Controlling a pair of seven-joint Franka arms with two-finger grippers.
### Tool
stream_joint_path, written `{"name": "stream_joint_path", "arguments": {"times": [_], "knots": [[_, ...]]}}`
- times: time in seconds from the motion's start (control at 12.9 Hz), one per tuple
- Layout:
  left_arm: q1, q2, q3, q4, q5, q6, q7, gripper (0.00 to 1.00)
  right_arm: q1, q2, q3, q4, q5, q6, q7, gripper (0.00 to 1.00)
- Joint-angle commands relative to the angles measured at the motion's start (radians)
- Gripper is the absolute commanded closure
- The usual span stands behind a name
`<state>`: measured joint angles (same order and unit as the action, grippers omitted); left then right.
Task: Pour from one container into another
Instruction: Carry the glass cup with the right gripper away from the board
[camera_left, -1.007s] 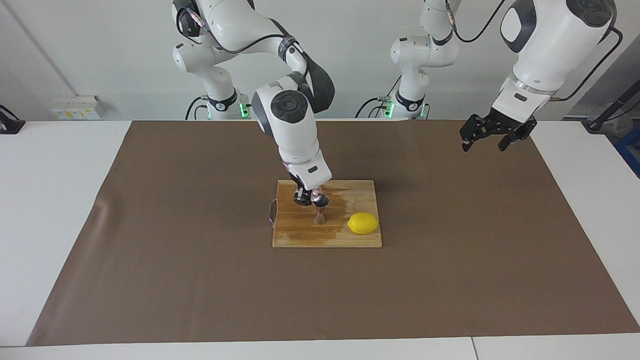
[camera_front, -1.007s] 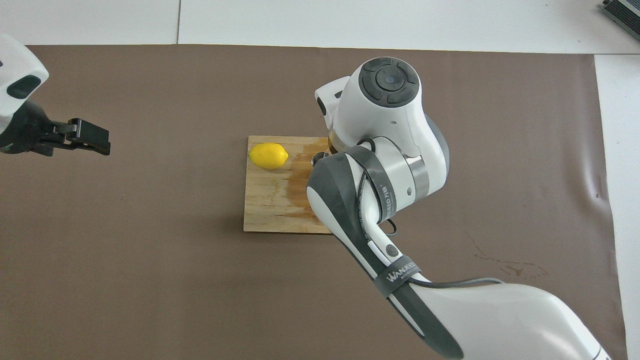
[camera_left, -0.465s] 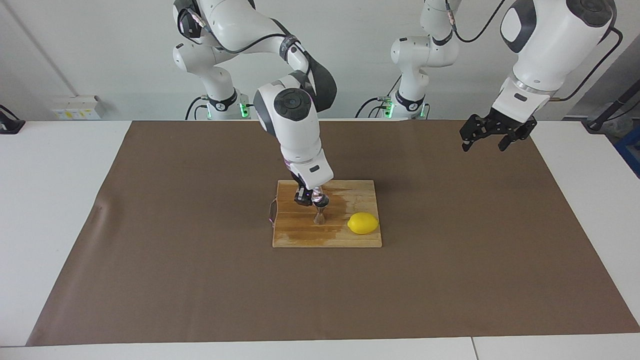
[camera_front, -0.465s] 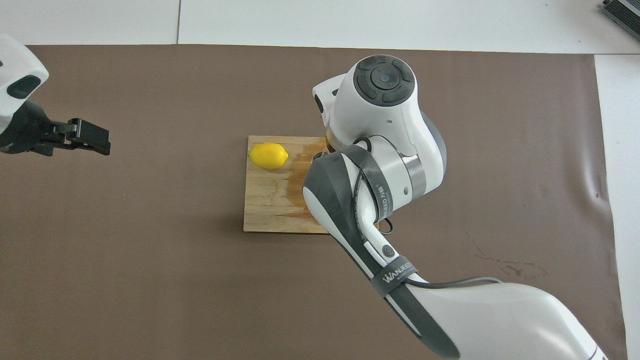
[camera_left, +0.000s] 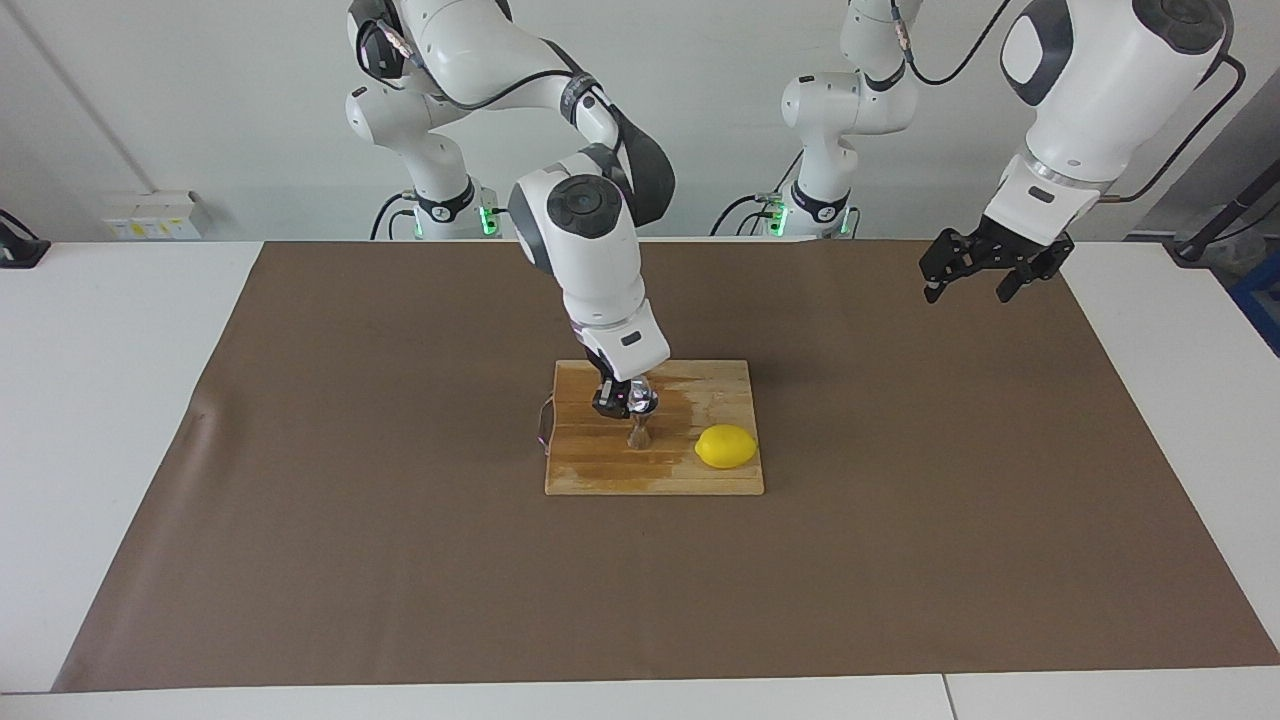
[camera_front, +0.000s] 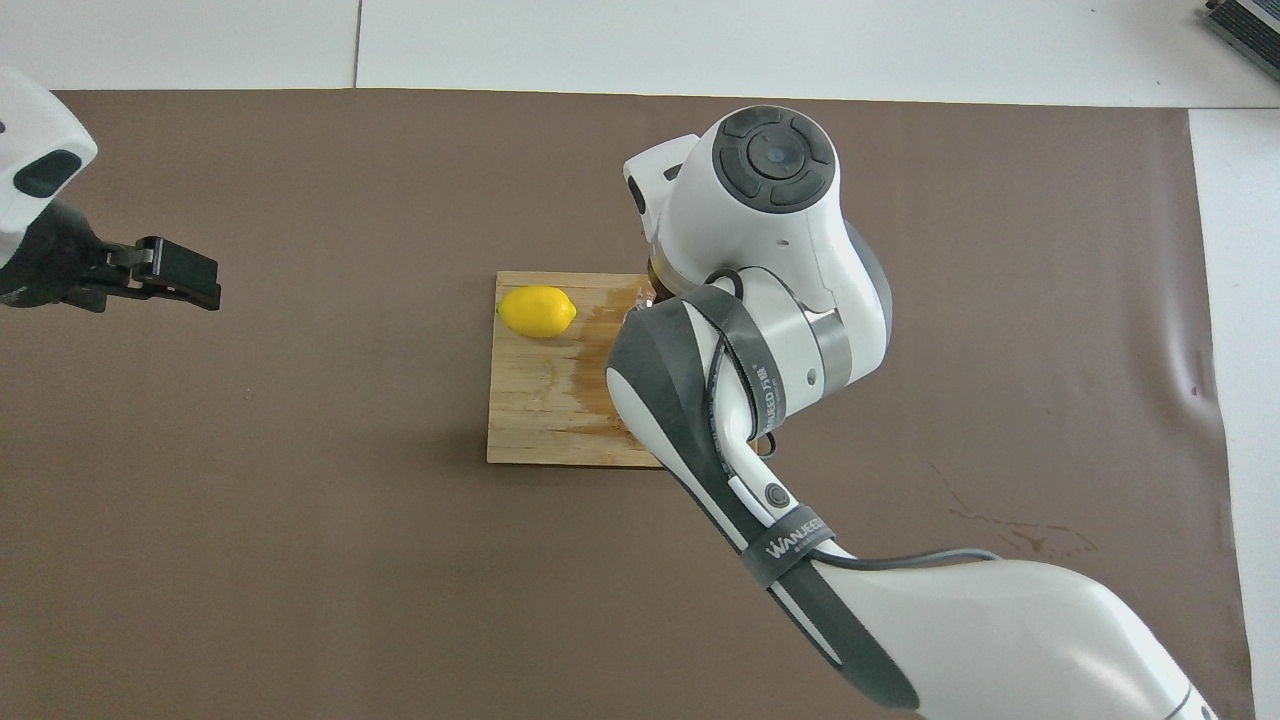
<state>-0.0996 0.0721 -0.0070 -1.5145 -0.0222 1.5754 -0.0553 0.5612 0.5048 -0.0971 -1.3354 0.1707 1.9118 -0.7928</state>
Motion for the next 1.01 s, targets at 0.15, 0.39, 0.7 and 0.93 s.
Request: {"name": "stream_joint_path", "arguments": {"times": [0.15,0.39,0.7,0.93], "knots": [[-0.003,-0.031,0.004,-0.038,0.016,0.009,0.002,0.0,-0.082,-0.107,0.01,-0.082,0.156,0.035,-0.103,1.0],[-0.003,-0.031,0.004,-0.038,0.016,0.009,0.002,0.0,-0.18,-0.21,0.01,-0.206,0.272,0.056,-0.253,1.0],[-0.003,-0.031,0.004,-0.038,0.016,0.009,0.002,0.0,-0.358,-0.275,0.01,-0.323,0.412,0.061,-0.553,1.0],[-0.003,-0.031,0.004,-0.038,0.016,0.009,0.002,0.0,-0.486,-0.311,0.01,-0.407,0.492,0.041,-0.738,1.0]]}}
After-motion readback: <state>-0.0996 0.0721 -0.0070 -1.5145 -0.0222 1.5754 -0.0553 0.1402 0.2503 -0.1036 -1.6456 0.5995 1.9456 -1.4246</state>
